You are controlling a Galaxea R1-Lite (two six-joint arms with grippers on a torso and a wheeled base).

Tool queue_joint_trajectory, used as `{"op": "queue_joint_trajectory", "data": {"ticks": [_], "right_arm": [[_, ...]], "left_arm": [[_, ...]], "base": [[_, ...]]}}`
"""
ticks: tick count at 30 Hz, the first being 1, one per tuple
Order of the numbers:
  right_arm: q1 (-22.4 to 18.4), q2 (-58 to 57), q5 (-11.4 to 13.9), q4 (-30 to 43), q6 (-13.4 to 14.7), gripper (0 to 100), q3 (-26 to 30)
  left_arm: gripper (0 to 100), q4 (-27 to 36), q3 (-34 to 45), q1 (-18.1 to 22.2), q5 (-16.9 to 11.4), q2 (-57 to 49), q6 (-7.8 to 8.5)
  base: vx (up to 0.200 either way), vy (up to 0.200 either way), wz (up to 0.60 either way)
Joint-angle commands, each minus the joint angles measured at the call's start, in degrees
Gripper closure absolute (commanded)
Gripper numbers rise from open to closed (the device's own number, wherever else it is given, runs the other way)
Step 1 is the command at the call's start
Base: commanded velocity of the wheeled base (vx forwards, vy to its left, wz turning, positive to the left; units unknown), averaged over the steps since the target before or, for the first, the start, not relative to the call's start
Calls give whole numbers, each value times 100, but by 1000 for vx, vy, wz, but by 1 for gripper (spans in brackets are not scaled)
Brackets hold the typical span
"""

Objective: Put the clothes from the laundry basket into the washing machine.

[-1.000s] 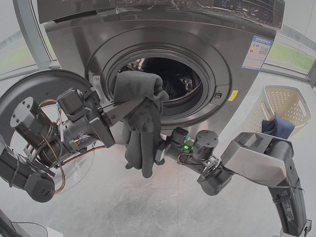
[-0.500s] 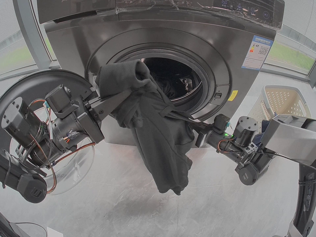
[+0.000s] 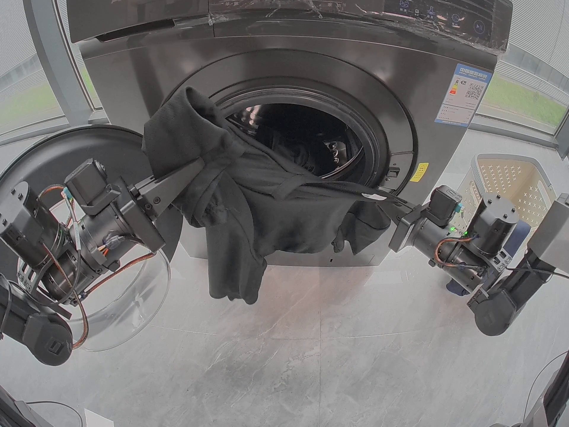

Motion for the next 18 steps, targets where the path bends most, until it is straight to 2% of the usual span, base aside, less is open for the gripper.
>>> {"op": "queue_joint_trajectory", "data": {"ticks": [1, 5, 6, 8, 10, 11, 13, 15, 18], "right_arm": [[73, -487, -124, -8, 61, 100, 337], [82, -487, -186, -8, 52, 100, 320], [82, -505, -194, -8, 61, 100, 293], [82, -522, -194, -8, 61, 100, 276], [82, -593, -203, -8, 61, 100, 258], [82, -619, -203, -8, 61, 100, 249], [82, -646, -203, -8, 61, 100, 223], [91, -716, -326, -8, 61, 100, 82], [152, -777, -564, -8, 61, 100, -102]], "left_arm": [[100, 10, 14, 15, 41, 55, 131], [100, 1, -21, -11, 190, 126, 254], [100, 10, -30, -11, 305, 196, 385], [100, 1, -12, 6, 366, 310, 596], [100, 1, -21, 24, 436, 486, 886], [100, 1, -21, 24, 489, 547, 957], [100, 1, -30, 24, 577, 627, 1009], [100, 1, -83, 15, 814, 679, 1009], [100, 1, -135, 42, 920, 635, 983]], "base": [[0, 0, 0], [0, 0, 0], [0, 0, 0], [0, 0, 0], [0, 0, 0], [0, 0, 0], [0, 0, 0], [0, 0, 0], [0, 0, 0]]}}
